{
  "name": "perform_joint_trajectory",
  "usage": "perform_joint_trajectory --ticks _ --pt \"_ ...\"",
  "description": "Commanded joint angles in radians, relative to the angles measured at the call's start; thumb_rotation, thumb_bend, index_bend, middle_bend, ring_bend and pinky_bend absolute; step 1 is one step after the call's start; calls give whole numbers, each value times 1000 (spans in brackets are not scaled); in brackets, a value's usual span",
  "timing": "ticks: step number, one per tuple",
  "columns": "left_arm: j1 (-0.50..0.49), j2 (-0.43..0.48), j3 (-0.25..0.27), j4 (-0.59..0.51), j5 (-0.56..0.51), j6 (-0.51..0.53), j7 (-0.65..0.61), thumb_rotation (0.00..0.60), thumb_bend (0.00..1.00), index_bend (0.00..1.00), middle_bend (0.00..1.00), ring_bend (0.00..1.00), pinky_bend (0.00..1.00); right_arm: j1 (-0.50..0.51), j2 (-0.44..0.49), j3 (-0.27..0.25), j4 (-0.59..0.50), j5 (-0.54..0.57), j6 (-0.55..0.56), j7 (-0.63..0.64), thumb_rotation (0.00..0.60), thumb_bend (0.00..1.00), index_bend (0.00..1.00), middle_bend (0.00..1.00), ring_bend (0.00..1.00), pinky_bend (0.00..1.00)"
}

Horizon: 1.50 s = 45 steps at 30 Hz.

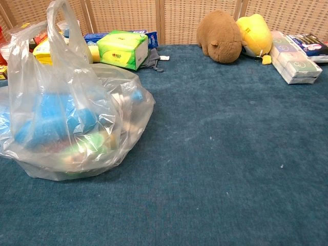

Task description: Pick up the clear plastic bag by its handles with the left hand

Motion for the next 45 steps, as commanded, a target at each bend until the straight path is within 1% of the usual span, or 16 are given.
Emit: perform_joint_trajectory --ticks 1,10,20,25,29,30,33,35,37,39,45 --pt "-1 -1 -1 1 -2 -2 2 124 240 306 173 59 0 1 0 1 0 3 -3 -2 101 328 374 390 248 186" --pt "-11 -9 -6 13 -10 -16 -5 122 240 306 173 59 0 -11 4 -2 -5 6 12 -10 101 329 373 390 248 186" --pt "-15 14 -9 -2 1 -4 -16 122 239 306 173 59 0 -20 2 -4 2 -3 29 10 102 329 373 390 248 186" --pt "-29 25 -10 -6 1 -22 -45 121 238 306 173 59 0 -17 4 -4 5 -3 24 13 102 328 373 390 248 186" --pt "-68 59 -17 -19 -13 -76 -124 123 239 302 173 59 2 -12 5 -1 1 -6 20 9 98 329 373 390 248 186" --pt "-82 72 -21 -24 -21 -96 -149 121 240 277 173 59 24 -11 4 -1 -1 -6 18 7 100 328 373 390 248 186" --pt "-126 109 -29 -31 -33 -160 -211 118 241 148 162 59 90 -8 4 1 -4 -4 14 2 101 328 373 390 247 186" --pt "-162 138 -30 -39 -36 -215 -250 116 240 108 140 56 92 -9 5 2 -7 -2 14 0 102 329 373 390 248 186" --pt "-193 156 -34 -43 -34 -257 -284 115 240 58 81 23 92 -9 4 4 -8 2 15 -3 104 329 374 390 248 186" --pt "-223 168 -36 -44 -31 -300 -318 110 240 34 41 0 92 -10 6 5 -9 6 14 -5 104 328 374 390 248 186" --pt "-290 170 -56 -40 -40 -376 -368 108 239 31 37 0 91 -12 10 8 -12 12 15 -10 104 329 374 390 247 186"
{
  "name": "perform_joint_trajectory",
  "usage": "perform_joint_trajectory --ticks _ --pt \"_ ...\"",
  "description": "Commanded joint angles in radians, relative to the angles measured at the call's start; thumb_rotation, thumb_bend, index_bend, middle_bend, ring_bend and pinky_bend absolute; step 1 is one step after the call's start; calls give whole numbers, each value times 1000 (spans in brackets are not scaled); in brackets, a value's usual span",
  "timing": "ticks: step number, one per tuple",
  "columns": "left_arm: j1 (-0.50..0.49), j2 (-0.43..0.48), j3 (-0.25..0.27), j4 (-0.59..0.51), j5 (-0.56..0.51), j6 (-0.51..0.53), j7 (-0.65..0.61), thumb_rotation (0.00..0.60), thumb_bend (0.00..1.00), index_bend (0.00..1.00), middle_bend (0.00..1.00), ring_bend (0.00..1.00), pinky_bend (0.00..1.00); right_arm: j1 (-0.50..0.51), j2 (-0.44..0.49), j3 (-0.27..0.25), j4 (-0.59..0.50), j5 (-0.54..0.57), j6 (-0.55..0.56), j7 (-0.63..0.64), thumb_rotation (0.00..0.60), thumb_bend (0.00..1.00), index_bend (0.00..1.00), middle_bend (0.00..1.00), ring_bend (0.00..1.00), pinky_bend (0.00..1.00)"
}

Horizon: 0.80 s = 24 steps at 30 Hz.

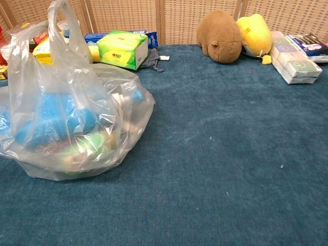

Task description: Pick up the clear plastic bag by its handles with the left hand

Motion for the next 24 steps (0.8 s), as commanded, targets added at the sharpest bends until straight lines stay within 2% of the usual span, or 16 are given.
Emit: perform_joint_trajectory --ticks 1,8,19,24 --pt "-33 1 -13 -1 -9 -37 -25 110 239 31 37 0 92 -1 1 2 -3 2 2 -1 104 329 374 390 248 186" --pt "-121 -10 -52 3 -31 -125 -108 114 239 32 37 0 91 -2 1 3 -10 5 1 -14 103 329 373 390 248 186" --pt "-275 -57 -101 19 -50 -290 -310 106 239 32 37 0 92 -22 10 2 -13 10 27 -18 104 329 373 390 248 186" --pt "-332 -85 -126 32 -58 -333 -411 108 238 32 37 0 101 -30 15 1 -13 11 38 -18 100 329 373 390 247 186"
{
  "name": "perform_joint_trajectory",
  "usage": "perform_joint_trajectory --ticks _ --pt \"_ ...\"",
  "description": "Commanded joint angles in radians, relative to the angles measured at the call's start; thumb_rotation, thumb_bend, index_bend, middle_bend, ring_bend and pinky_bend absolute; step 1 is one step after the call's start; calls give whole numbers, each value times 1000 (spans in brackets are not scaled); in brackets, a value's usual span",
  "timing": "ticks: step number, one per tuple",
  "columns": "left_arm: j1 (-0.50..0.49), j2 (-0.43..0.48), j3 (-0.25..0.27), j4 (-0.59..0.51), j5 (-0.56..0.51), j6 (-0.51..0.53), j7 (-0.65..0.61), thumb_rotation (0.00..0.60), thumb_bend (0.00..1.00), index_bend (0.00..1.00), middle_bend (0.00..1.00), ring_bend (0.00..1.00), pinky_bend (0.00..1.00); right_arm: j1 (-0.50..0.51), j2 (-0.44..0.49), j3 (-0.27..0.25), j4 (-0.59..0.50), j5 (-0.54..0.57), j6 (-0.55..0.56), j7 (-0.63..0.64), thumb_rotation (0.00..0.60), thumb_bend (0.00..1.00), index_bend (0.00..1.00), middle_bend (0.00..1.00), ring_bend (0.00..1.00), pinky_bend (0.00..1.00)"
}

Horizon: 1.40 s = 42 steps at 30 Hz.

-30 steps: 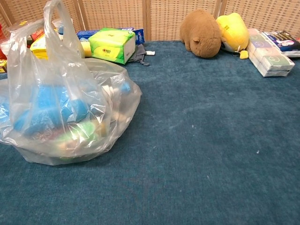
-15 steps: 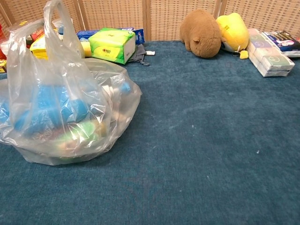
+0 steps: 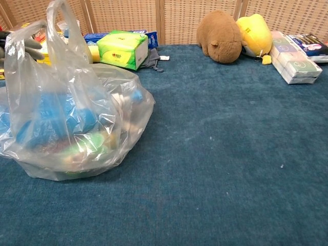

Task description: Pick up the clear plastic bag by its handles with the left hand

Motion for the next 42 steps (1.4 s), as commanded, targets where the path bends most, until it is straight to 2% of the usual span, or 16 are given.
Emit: perform_joint_trajectory --ticks 1,14,19,32,38,42 --pt "-55 -29 -28 14 -14 -45 -88 107 238 32 37 0 102 -4 3 -1 0 0 5 0 102 329 373 390 247 186" --pt "-213 -80 -94 51 -47 -181 -375 104 238 36 40 0 103 -25 10 1 -2 3 32 10 109 328 374 390 247 186" --pt "-237 -128 -107 76 -47 -181 -529 102 238 63 64 3 103 -32 13 1 4 3 40 22 109 329 373 390 248 187" --pt "-314 -277 -88 194 22 -168 -1037 104 238 87 103 48 124 -39 20 0 11 -6 50 38 110 329 374 390 248 187" --pt "-348 -361 -112 237 -14 -153 -1319 113 238 99 134 100 216 -41 19 2 11 -3 50 40 111 329 373 390 248 186" --pt "-370 -394 -117 277 10 -130 -1452 110 239 113 147 132 263 -46 20 4 13 2 53 43 111 328 373 390 248 186"
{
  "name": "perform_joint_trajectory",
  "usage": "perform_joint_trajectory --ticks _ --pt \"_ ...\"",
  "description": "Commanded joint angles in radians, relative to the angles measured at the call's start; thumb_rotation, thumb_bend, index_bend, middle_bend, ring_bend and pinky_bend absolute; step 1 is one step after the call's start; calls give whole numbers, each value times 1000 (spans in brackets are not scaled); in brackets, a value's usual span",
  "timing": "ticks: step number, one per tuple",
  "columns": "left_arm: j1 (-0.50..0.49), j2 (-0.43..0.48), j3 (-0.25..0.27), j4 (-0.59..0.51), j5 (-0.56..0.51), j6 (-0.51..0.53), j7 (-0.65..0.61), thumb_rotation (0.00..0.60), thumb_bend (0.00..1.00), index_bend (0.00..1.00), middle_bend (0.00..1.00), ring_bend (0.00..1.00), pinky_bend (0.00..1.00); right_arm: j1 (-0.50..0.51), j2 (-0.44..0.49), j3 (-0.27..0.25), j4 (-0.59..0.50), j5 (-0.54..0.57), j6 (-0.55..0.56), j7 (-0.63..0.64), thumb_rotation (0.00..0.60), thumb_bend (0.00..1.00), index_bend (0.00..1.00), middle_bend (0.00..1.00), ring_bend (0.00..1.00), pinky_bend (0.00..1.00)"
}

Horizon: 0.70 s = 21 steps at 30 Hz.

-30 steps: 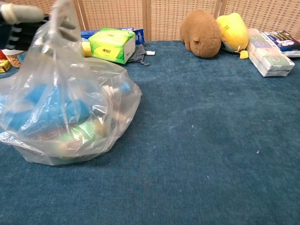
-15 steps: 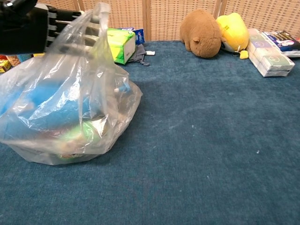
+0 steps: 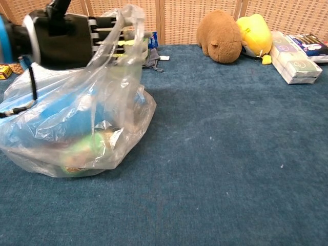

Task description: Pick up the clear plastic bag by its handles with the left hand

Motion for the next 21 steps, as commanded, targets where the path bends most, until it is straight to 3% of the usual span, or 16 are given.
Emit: perform_joint_trajectory --ticks 1,9,21 --pt "-38 -62 -12 54 7 25 -172 110 238 113 147 145 277 -3 1 1 1 4 1 2 112 328 373 390 248 186" --pt "-59 -90 -54 81 -20 75 -462 118 239 113 149 239 397 -2 -2 3 3 5 -4 6 111 329 374 390 248 186" --pt "-3 -20 -45 89 33 262 -618 128 241 207 237 417 578 -4 -3 4 0 0 -2 2 111 329 373 390 248 186"
